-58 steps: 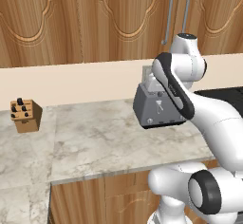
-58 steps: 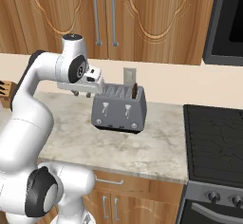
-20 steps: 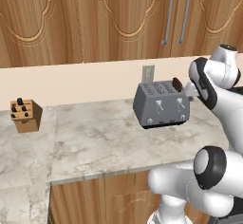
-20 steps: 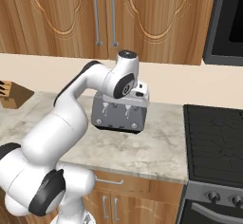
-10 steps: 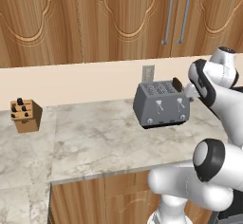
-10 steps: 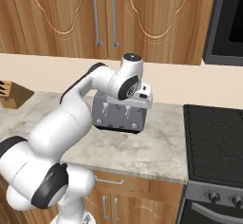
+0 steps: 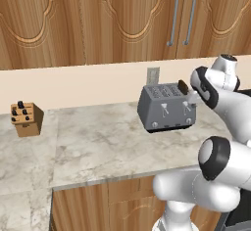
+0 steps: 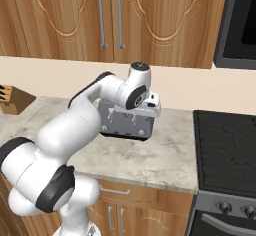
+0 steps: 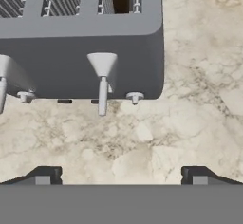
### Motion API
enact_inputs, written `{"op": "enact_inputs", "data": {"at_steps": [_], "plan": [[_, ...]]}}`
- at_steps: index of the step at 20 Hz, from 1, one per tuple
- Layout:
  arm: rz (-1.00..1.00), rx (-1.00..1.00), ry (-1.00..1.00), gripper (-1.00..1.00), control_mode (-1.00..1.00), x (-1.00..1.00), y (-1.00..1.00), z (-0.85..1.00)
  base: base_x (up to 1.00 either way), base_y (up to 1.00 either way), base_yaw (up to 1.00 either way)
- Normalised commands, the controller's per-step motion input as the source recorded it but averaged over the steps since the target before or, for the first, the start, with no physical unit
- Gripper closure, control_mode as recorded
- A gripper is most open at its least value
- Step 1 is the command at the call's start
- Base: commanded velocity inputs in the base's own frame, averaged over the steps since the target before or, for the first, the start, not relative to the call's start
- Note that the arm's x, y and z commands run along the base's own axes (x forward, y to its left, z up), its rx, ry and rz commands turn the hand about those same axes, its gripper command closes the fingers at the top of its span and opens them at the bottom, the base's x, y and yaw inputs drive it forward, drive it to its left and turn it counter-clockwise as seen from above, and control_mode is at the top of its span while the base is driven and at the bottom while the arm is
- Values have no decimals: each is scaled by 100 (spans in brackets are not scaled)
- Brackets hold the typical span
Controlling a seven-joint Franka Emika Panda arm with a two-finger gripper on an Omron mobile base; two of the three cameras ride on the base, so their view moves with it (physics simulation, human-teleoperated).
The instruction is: Start the toaster. Once the lever pops up, take the bread to the plate on the dining counter.
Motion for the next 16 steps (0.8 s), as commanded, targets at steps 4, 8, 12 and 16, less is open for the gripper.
{"op": "enact_inputs", "data": {"at_steps": [4,8,12,16], "plan": [[0,0,-7,-100,-100,12,0,-20,0,0,0],[0,0,-7,-100,-100,15,0,-19,0,0,0],[0,0,-8,-100,-100,3,-6,-19,0,0,0],[0,0,-6,-100,-100,4,-3,-19,0,0,0]]}}
